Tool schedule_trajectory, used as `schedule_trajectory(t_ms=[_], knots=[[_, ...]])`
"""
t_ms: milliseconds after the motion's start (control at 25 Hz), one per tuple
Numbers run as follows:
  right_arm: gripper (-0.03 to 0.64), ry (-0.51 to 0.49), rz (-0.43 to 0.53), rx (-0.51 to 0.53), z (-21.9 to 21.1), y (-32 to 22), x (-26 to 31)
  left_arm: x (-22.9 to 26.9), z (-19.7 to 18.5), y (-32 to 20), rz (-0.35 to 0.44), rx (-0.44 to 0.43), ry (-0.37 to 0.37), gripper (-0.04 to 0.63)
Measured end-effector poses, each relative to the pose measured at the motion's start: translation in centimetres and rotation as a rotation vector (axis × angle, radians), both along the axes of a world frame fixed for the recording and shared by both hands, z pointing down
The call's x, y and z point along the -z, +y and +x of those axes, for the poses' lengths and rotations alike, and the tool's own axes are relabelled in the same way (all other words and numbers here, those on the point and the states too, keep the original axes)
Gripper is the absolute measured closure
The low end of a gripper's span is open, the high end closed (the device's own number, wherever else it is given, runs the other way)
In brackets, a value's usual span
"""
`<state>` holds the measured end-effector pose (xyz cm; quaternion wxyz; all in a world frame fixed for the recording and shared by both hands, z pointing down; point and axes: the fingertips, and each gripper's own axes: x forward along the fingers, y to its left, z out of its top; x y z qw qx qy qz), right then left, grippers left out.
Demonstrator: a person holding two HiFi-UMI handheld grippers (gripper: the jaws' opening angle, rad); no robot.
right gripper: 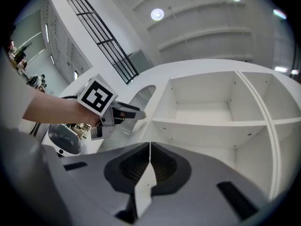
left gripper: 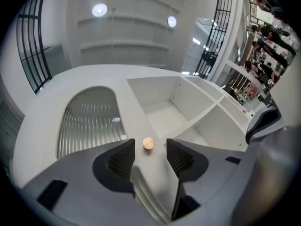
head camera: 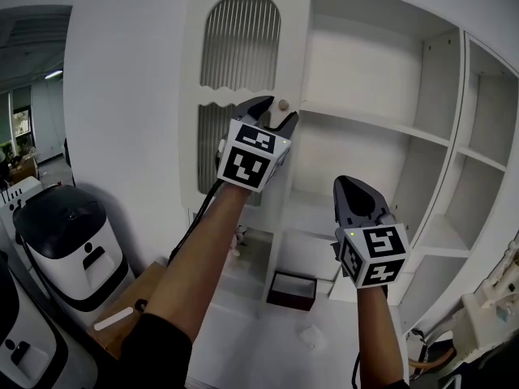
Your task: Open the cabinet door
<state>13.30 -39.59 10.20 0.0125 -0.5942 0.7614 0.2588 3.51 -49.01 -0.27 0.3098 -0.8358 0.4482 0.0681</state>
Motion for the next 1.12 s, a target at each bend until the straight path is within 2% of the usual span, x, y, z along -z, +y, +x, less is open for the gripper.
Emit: schedule_trajectory(t_ms=[240,360,440,560,720,880,1120], knots=[[0.595,0.001,0.004,-0.016,1.3,-0.4,-0.3,0.7,0.8,-1.4,-0.001,0.019,-0.011,0.408],[0.595,-0.006,0.005,-0.021,2.1,-0.5,-0.5,0.6,1.1,-1.8,0.013,0.059,-0.055,0.483],[0.595,-0.01,0.003,-0.026,2.5,-0.6,-0.7,0.7,1.1,-1.9,0.029,0.077,-0.082,0.485],[0.595,-0.015,-0.003,-0.033,2.8,-0.8,-1.0,1.0,0.9,-1.9,0.029,0.061,-0.056,0.504],[0.595,-0.019,-0.013,-0.038,2.9,-1.0,-1.6,0.9,1.0,-1.9,0.054,0.062,-0.085,0.506],[0.595,-0.016,-0.013,-0.035,2.6,-0.9,-1.6,0.9,0.6,-1.1,0.069,0.049,-0.081,0.508],[0.595,-0.021,-0.013,-0.009,1.3,-0.9,-1.7,1.0,-0.6,1.5,0.119,0.001,-0.099,0.508]])
